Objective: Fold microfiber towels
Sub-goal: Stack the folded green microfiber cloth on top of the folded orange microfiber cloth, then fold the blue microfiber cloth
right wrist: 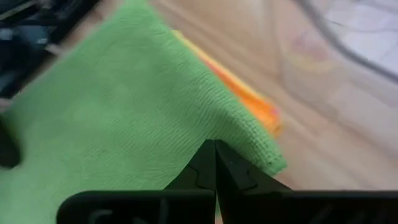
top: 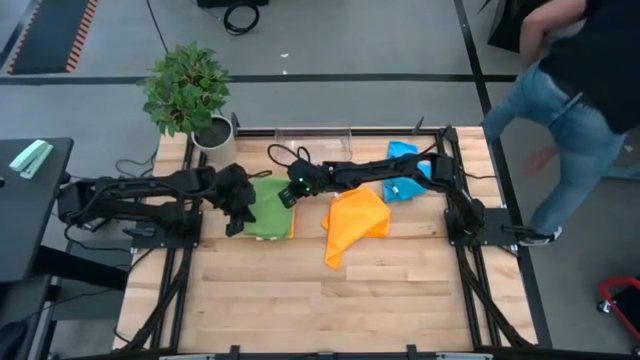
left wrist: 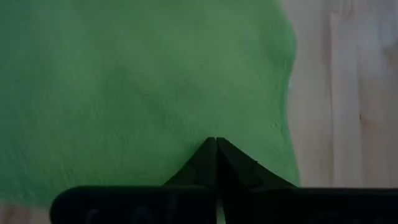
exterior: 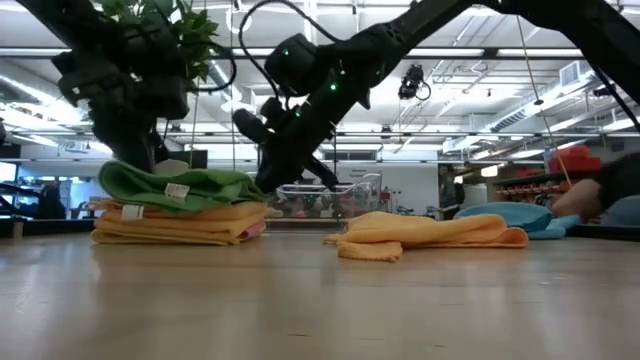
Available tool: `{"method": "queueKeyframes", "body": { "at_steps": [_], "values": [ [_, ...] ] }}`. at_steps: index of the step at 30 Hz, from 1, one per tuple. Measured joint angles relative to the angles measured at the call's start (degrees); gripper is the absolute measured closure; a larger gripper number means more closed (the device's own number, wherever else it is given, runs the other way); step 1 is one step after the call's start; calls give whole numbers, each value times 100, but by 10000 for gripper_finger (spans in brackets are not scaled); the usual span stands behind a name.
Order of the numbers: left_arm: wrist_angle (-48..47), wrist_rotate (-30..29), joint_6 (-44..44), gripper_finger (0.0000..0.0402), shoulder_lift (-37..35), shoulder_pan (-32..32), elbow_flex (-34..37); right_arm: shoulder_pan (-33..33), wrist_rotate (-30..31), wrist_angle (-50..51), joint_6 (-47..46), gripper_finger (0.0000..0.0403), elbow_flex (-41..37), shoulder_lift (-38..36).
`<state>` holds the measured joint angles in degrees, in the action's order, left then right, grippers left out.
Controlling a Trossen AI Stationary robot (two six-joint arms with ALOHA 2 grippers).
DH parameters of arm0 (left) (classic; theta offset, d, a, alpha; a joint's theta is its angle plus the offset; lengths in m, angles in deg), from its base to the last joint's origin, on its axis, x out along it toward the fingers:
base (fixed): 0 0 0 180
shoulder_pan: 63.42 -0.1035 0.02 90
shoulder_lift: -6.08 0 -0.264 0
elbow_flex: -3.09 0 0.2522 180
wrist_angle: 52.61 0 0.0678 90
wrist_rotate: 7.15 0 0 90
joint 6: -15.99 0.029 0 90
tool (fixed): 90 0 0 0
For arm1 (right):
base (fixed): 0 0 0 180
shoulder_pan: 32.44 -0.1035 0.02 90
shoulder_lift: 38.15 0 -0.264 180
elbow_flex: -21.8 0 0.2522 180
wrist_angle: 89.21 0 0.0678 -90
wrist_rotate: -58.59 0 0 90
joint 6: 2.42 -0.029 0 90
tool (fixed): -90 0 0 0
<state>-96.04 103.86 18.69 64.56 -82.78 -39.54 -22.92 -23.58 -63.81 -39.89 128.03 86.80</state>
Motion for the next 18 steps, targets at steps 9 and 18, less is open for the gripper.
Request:
{"method": "queueKeyframes", "body": {
  "at_steps": [9,18],
  "values": [
    [349,0,-355,387,79,281,311,162,-314,-76,88,400,0,57],
    [1005,-158,83,375,-44,257,-322,38,-492,897,264,400,9,-970]
  ]
}}
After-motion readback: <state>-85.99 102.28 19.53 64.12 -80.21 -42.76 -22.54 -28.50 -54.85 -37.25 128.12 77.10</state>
